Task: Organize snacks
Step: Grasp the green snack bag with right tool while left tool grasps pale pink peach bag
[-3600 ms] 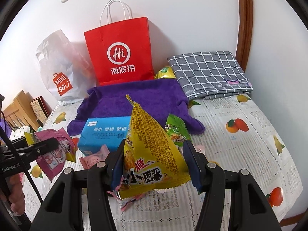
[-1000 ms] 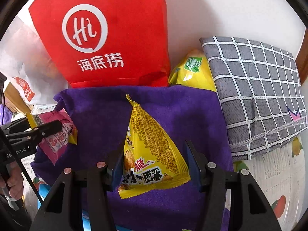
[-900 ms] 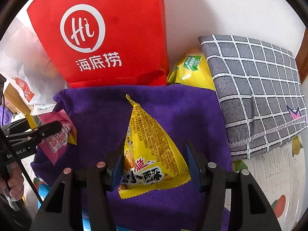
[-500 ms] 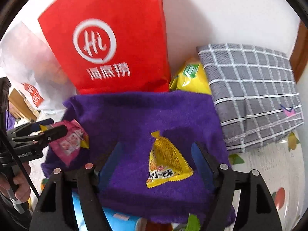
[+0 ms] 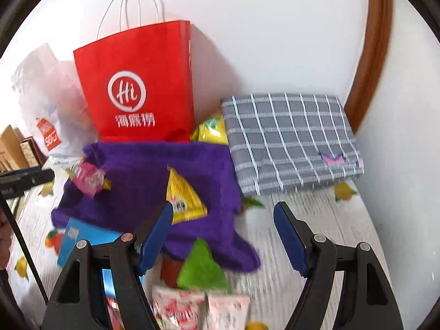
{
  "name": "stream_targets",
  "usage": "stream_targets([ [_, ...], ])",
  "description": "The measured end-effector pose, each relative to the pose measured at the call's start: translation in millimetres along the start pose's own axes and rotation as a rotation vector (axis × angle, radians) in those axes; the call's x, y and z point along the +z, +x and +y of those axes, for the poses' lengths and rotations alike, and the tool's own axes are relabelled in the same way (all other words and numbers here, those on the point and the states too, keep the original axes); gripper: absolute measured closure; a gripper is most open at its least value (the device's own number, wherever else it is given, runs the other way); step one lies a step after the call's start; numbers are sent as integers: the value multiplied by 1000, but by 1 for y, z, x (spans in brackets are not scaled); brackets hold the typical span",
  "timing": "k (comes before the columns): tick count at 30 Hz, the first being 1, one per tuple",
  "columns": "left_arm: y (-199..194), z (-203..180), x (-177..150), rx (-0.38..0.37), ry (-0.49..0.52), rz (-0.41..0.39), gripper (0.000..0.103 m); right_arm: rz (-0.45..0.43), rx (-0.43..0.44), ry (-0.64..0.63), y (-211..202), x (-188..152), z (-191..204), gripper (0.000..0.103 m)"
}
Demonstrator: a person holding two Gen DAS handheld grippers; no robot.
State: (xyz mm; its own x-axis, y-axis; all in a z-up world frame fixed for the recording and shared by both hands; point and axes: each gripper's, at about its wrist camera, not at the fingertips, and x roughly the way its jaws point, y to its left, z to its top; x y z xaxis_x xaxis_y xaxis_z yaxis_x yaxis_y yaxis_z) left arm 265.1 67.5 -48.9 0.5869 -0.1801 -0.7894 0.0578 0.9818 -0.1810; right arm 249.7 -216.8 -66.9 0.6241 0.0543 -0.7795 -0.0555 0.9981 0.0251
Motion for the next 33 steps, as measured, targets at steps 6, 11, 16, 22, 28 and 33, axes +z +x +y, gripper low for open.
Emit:
stream_targets([
  [6, -14, -10, -27, 0, 1, -2, 27, 52, 50, 19, 11, -40, -8, 28],
  [11, -14, -12, -46, 18, 12, 14, 27, 77, 116, 15, 31, -62, 0, 28],
  [16, -22, -8, -65, 25, 5, 15, 27, 85, 121, 19, 50, -69, 7, 28],
  [22, -28, -5, -79, 37, -5, 29, 28, 164, 121, 18, 78, -71, 10, 54],
  [28, -35, -14, -93, 11, -9, 33, 28, 105, 137, 71, 51, -76, -2, 55],
  [33, -40, -28, -111, -12, 6, 43, 27, 56, 131, 111, 14, -87, -14, 55],
])
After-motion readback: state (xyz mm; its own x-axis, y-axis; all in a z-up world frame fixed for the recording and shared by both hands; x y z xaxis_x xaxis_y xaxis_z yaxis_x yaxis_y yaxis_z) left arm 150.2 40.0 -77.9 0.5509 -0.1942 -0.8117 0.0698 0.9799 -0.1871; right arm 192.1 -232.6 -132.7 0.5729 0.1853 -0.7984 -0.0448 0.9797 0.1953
